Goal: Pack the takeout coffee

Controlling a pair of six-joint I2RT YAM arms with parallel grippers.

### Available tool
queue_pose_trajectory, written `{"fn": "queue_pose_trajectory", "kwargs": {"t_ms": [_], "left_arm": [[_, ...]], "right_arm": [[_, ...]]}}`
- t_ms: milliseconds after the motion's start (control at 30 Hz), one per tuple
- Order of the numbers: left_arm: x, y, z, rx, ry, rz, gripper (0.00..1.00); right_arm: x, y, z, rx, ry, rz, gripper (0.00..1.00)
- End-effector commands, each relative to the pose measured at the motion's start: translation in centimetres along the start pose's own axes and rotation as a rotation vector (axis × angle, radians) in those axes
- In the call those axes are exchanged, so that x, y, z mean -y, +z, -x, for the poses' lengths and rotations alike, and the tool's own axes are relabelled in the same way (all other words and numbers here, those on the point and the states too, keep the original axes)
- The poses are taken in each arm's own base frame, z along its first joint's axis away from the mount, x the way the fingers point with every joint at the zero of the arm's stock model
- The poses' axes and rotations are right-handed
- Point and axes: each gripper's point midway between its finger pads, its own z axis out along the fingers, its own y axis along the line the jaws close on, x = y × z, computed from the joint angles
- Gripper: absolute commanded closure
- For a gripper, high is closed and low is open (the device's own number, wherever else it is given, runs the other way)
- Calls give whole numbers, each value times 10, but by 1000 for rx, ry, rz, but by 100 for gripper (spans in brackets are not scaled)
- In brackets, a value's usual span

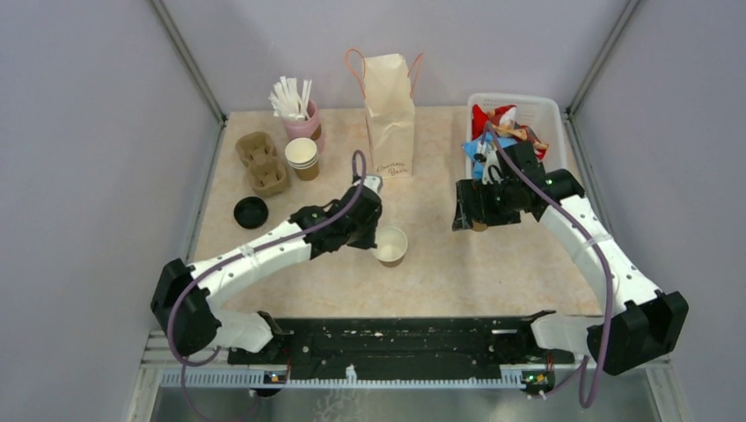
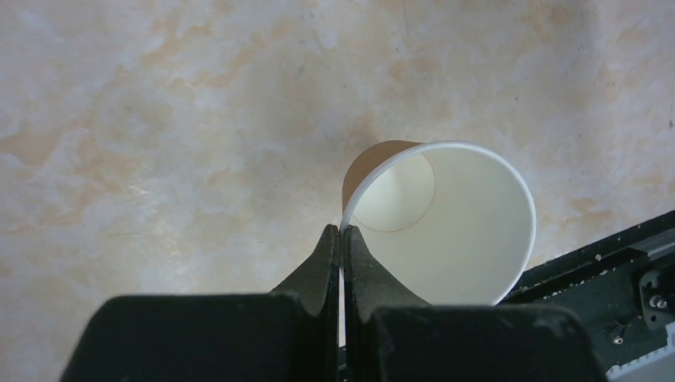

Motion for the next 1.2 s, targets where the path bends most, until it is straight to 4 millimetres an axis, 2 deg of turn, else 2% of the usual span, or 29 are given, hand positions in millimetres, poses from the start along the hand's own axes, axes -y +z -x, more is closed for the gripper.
{"fn": "queue_pose_trajectory", "kwargs": {"t_ms": [0, 100, 233, 267, 367, 467, 533, 567, 633, 767, 867, 967, 1067, 1167], "left_arm": [[24, 17, -3, 87, -50, -15, 100], [24, 28, -17, 55, -15, 4, 100], [22, 36, -24, 29, -6, 26, 100], [24, 37, -26, 14, -7, 20, 97], [20, 33, -25, 14, -15, 41, 75], [7, 18, -12, 60, -34, 78, 70], [-9, 2, 4, 90, -71, 100, 66], [-20, -6, 13, 106, -91, 117, 63], [-57, -20, 30, 143, -170, 181, 58], [-148, -43, 58, 205, -380, 296, 55], [-216, -50, 61, 178, -523, 391, 54], [-275, -51, 59, 173, -608, 449, 53], [-306, -38, 56, 121, -577, 498, 53], [-323, -16, 55, 68, -523, 498, 52]], "right_arm": [[-3, -13, -6, 23, -2, 3, 1], [-3, -14, -8, 30, -2, 3, 1], [-5, -15, -8, 33, -1, 13, 1], [-5, -15, -8, 36, -1, 16, 1], [-6, -15, -9, 35, 1, 23, 1], [-7, -17, -8, 41, 4, 24, 1], [-8, -18, -7, 44, 6, 28, 1], [-9, -17, -8, 41, 7, 31, 1], [-10, -15, -8, 38, 10, 39, 1], [-9, -7, -8, 21, 10, 44, 1], [-8, -3, -7, 10, 3, 44, 1], [-10, 3, -5, -5, -3, 54, 1], [-13, 9, -6, -23, -21, 62, 1], [-15, 15, -6, -40, -40, 54, 1]]}}
